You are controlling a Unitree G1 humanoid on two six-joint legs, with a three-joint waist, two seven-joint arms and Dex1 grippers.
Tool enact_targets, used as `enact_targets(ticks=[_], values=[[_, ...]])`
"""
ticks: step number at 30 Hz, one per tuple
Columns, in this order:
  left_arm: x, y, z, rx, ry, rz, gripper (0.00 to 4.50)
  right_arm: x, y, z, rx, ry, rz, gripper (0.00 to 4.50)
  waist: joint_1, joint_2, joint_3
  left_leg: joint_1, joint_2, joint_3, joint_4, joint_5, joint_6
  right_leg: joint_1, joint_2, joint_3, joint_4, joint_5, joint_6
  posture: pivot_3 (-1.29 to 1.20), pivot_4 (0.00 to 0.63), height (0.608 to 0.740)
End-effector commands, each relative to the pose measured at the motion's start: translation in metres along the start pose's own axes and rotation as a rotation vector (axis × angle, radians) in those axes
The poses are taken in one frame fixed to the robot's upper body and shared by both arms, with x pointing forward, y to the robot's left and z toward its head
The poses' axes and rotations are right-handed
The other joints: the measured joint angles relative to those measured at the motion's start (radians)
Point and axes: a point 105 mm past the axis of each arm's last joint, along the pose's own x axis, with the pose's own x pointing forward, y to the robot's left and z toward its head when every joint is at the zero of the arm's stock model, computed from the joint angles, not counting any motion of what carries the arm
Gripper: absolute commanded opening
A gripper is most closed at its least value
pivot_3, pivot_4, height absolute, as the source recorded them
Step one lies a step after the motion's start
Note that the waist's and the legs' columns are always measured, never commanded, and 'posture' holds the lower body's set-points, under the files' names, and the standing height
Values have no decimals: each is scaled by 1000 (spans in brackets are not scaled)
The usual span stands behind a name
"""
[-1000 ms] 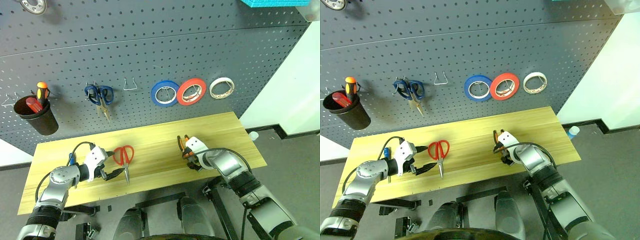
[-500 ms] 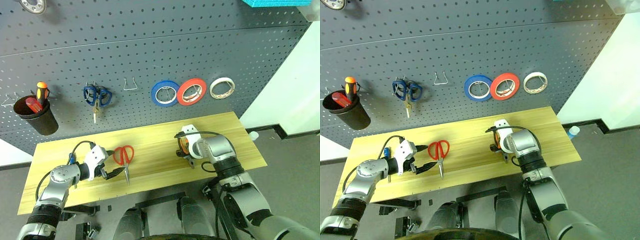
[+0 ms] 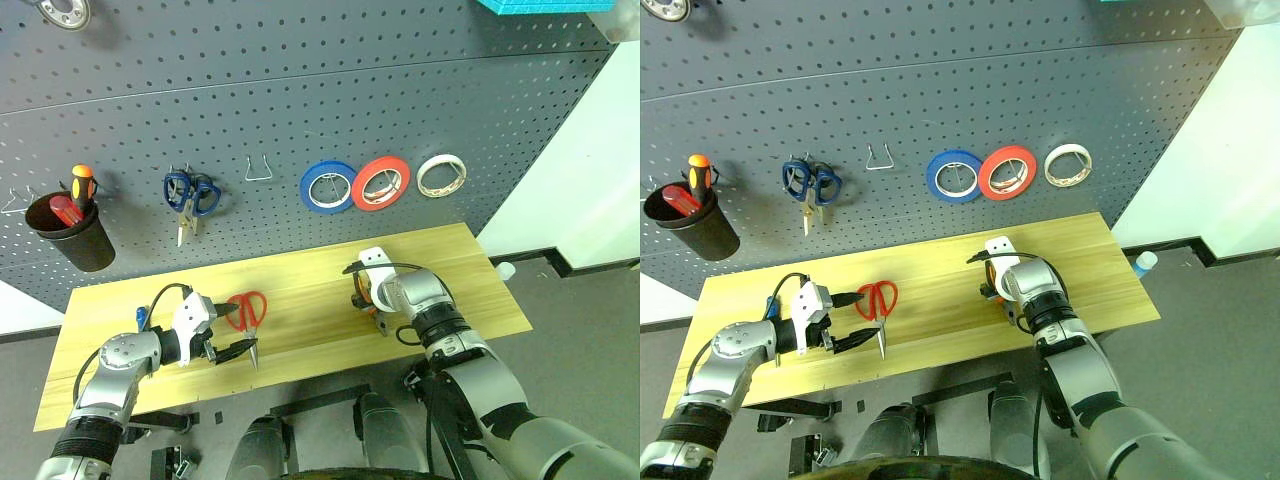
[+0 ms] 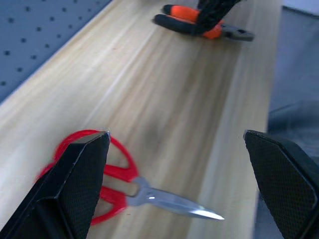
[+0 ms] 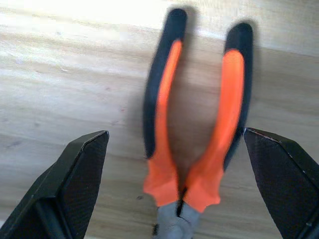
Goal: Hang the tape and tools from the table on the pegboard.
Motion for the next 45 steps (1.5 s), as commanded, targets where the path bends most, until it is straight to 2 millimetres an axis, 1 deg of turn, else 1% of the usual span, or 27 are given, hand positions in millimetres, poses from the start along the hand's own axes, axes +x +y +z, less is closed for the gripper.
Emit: enact_targets(ticks=[1,5,12,15,19,20,23,25,28,30,32,34,36,37,39,40,43,45], values=[[-4,-6,11,1,-30,-50,4500,0,4,3,-21,-6,3,4490,-1,0,0,0,0,0,0,0,0,0,0,0,0,0,0,-48,113,740],[-2,-13,8,4,-11,-82,4500,2,4,-3,-28,8,6,4490,0,0,0,0,0,0,0,0,0,0,0,0,0,0,0,-49,114,740],[3,-16,12,11,-20,-103,4500,5,-1,-9,-20,15,-12,4490,0,0,0,0,0,0,0,0,0,0,0,0,0,-1,-1,-54,114,740],[3,-16,13,15,-18,-106,4500,6,-4,-8,-13,7,-22,3879,0,0,0,0,0,0,0,0,0,0,0,0,0,-1,-1,-53,114,740],[2,-16,12,15,-14,-105,4500,6,-4,-8,-10,3,-22,2517,-1,0,0,0,0,0,0,0,0,0,0,0,0,-1,-1,-52,114,740],[2,-16,12,14,-13,-104,4500,6,-4,-8,-10,2,-20,2445,0,0,0,0,0,0,0,0,0,0,0,0,0,-1,-1,-52,114,740],[1,-16,12,13,-10,-100,4500,4,-3,-7,-9,-3,-14,2445,0,0,0,0,0,0,1,0,0,0,0,0,0,-1,-1,-50,115,740],[-1,-16,11,16,-9,-90,4500,0,0,-1,-45,-38,7,2445,1,0,0,0,0,0,0,0,0,0,0,0,0,-1,-1,-50,114,740],[-8,-12,16,26,-45,-46,4500,-17,15,17,-200,-178,78,2444,2,0,0,0,0,0,0,0,0,0,0,0,0,0,0,-53,116,740],[-17,-3,26,58,-108,33,4500,-37,28,32,-329,-330,135,2444,1,1,1,-2,0,0,0,0,0,-1,0,0,-1,-1,1,-61,116,740],[-27,6,40,65,-192,113,4500,-65,46,48,-483,-543,206,2444,2,1,2,-3,0,0,0,0,0,-2,0,0,-1,-2,3,-62,116,740],[-38,12,53,79,-267,176,4500,-89,60,57,-600,-694,260,2444,2,1,3,-3,0,0,0,0,0,-2,0,0,-1,-2,4,-64,117,740],[-51,20,73,109,-393,255,4500,-113,73,68,-637,-814,329,2444,2,0,3,-1,0,0,0,0,0,-1,0,0,-1,-3,3,-63,117,740],[-59,25,85,126,-476,303,4500,-125,78,75,-630,-868,366,2444,3,-1,4,-1,1,0,0,0,0,-1,0,0,-1,-4,2,-57,117,740],[-70,32,102,123,-592,363,4500,-144,86,87,-617,-953,419,2444,7,-3,5,-1,1,0,1,0,0,0,0,0,-1,-3,1,-52,117,740],[-73,35,107,131,-620,386,4500,-152,90,92,-620,-988,441,2444,8,-4,5,-1,1,0,1,0,0,0,0,-1,-1,-3,1,-45,116,740],[-80,45,122,158,-671,444,4500,-190,105,109,-642,-1139,543,2444,11,-5,6,-2,1,0,2,0,-1,0,0,-1,-1,-1,3,-45,116,740],[-85,54,127,168,-681,492,4500,-212,109,126,-644,-1240,534,2444,12,-7,8,-2,1,0,2,0,-1,0,0,0,-1,0,0,-37,109,740]])
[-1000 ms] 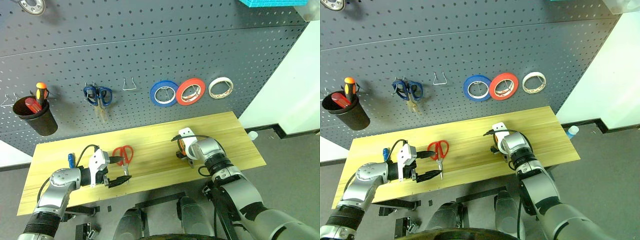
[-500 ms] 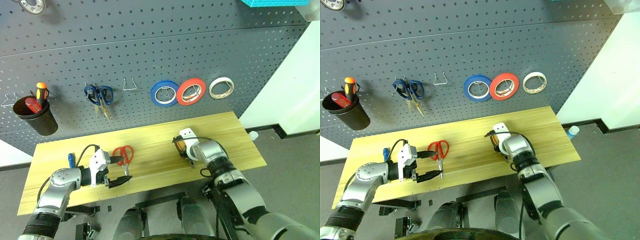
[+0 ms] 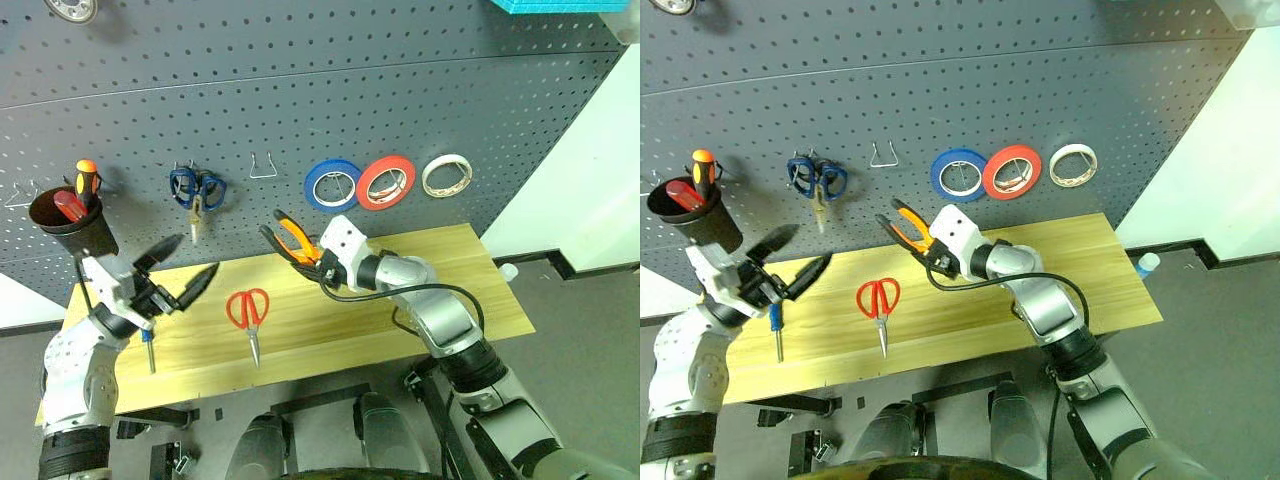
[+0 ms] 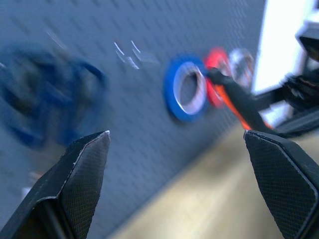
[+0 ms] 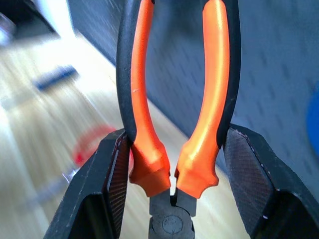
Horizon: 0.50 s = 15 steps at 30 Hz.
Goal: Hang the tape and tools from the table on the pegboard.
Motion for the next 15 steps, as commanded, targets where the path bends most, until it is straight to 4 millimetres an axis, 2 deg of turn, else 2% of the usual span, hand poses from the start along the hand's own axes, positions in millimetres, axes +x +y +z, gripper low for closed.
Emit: enact_targets(ticks=[1,3,6,15], values=[[5,17,19,69,-65,70,4500,-1,-13,77,-118,-263,-49,2444,1,0,0,0,0,0,0,0,0,0,0,0,0,1,-1,-37,109,740],[8,21,22,63,-77,87,4500,4,-26,100,-118,-349,-99,2444,-4,0,0,1,0,0,-1,0,0,0,0,0,0,1,-1,-43,107,740],[14,23,24,46,-91,88,4500,13,-39,115,-107,-412,-142,2444,-6,-1,0,1,0,0,-2,0,0,0,1,0,0,1,-2,-52,106,740],[18,16,12,24,-31,64,4500,44,-52,135,-101,-526,-164,2444,-11,1,1,0,0,0,-2,0,0,-1,1,0,0,1,-2,-54,114,740]])
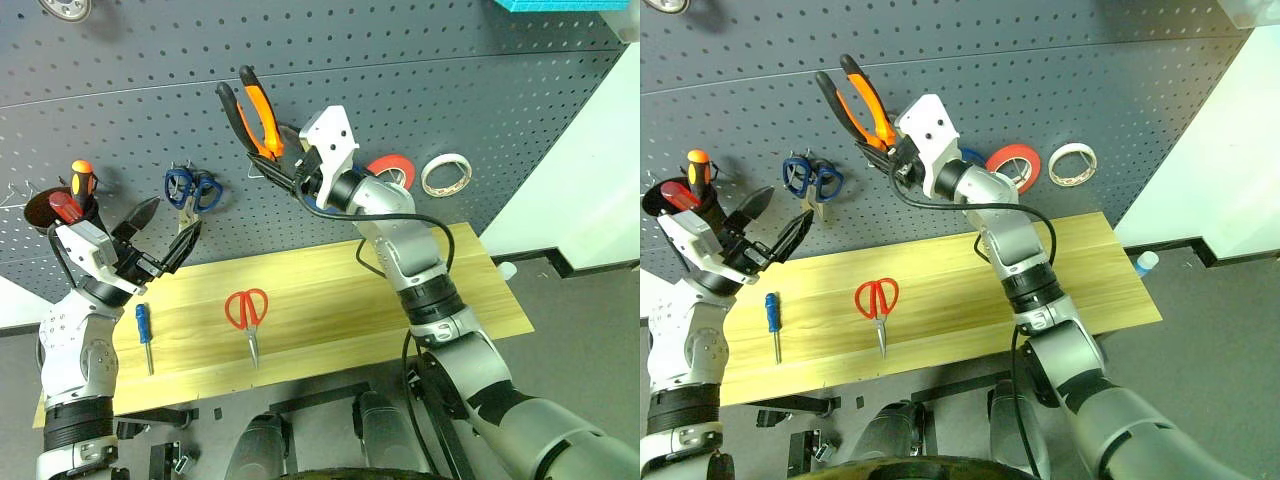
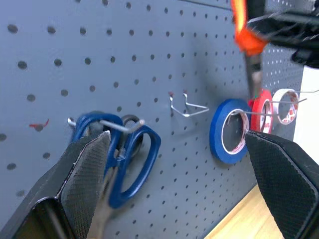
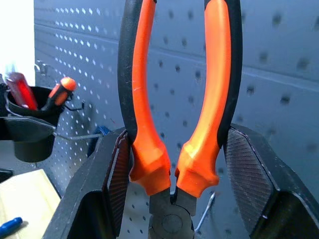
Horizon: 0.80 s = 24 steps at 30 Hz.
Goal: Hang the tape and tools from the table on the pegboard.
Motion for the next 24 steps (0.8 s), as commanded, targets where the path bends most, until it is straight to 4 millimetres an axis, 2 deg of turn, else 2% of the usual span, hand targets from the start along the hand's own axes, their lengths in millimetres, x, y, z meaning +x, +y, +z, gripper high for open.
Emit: enact_targets(ticks=[1,6,11,17,24], values=[[-1,-1,1,23,19,-3,4500,16,-5,37,-47,-150,-14,2444,-3,0,0,0,0,0,0,0,0,0,0,0,0,0,0,-50,114,740],[-10,-2,-3,27,58,4,4500,28,-13,41,-64,-208,-51,2444,-2,1,0,0,0,0,-1,0,0,0,0,0,0,0,0,-32,120,740],[-21,-8,-3,25,77,12,4500,32,-9,49,-93,-262,-28,2444,2,1,2,0,0,0,-1,0,0,0,0,0,0,0,0,-7,131,740],[-34,-15,3,19,92,29,4500,30,3,49,-115,-311,9,2444,4,1,11,1,0,0,-1,0,0,0,0,0,1,0,-1,25,150,740],[-45,-23,6,-2,115,39,4500,28,0,46,-103,-334,-10,2444,6,0,31,0,0,0,0,0,0,0,0,0,2,-2,-4,48,182,740]])
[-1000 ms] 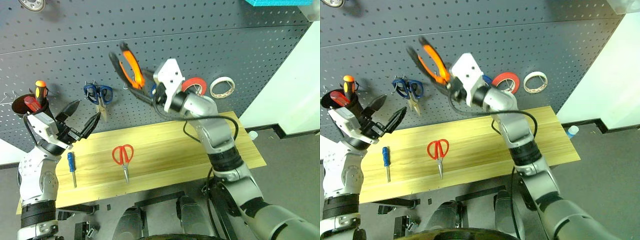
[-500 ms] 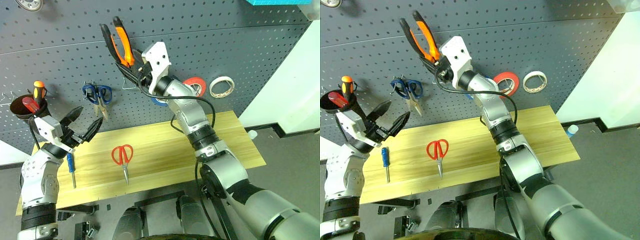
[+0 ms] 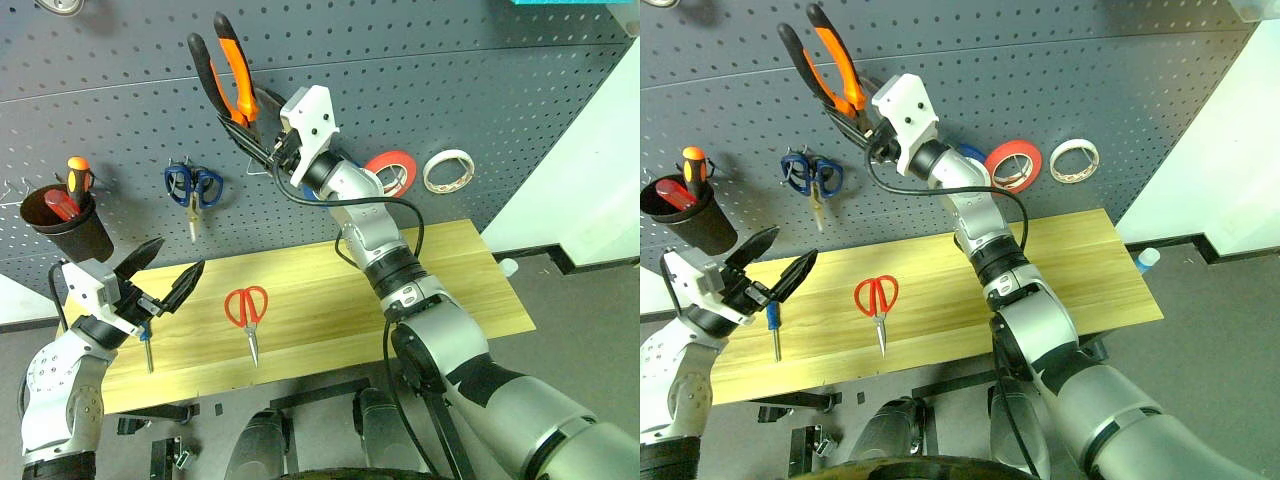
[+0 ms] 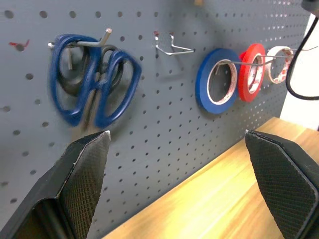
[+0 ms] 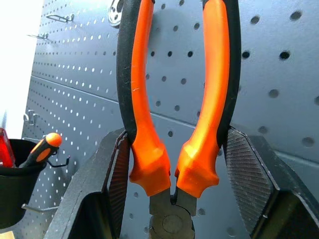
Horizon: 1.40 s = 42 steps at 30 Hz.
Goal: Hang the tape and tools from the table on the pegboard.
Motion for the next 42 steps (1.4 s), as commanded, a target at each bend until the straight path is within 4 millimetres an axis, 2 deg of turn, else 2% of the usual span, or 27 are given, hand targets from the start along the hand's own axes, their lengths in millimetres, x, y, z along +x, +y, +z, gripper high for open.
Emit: enact_targets(ticks=[1,10,19,34,40,42], values=[[-5,-1,15,29,-27,5,4500,8,-2,22,-33,-96,-5,2444,0,-2,12,0,0,0,0,0,0,0,0,0,0,0,0,51,188,740],[-11,-11,13,-3,-7,1,4500,8,-11,20,-33,-110,-34,2444,0,-2,43,-2,0,0,-1,0,0,-3,0,0,0,0,-1,61,221,740],[-14,-10,10,-9,-4,13,4500,14,-8,22,-32,-127,-29,2444,1,-1,45,-15,1,0,0,0,0,-15,0,0,2,1,1,72,222,740],[-16,-9,9,-7,-11,22,4500,14,-5,0,-68,-32,-46,2444,4,-1,45,-15,1,0,0,0,0,-15,0,0,1,1,1,79,213,740],[-17,-7,10,-4,-16,24,4500,10,-11,1,-90,-36,-63,4455,19,-1,45,-15,1,0,0,0,0,-15,0,0,2,1,1,73,208,740],[-17,-6,9,-3,-17,24,4500,8,-13,4,-110,-49,-68,4487,24,-1,45,-15,1,0,1,0,0,-15,1,0,2,2,1,70,205,740]])
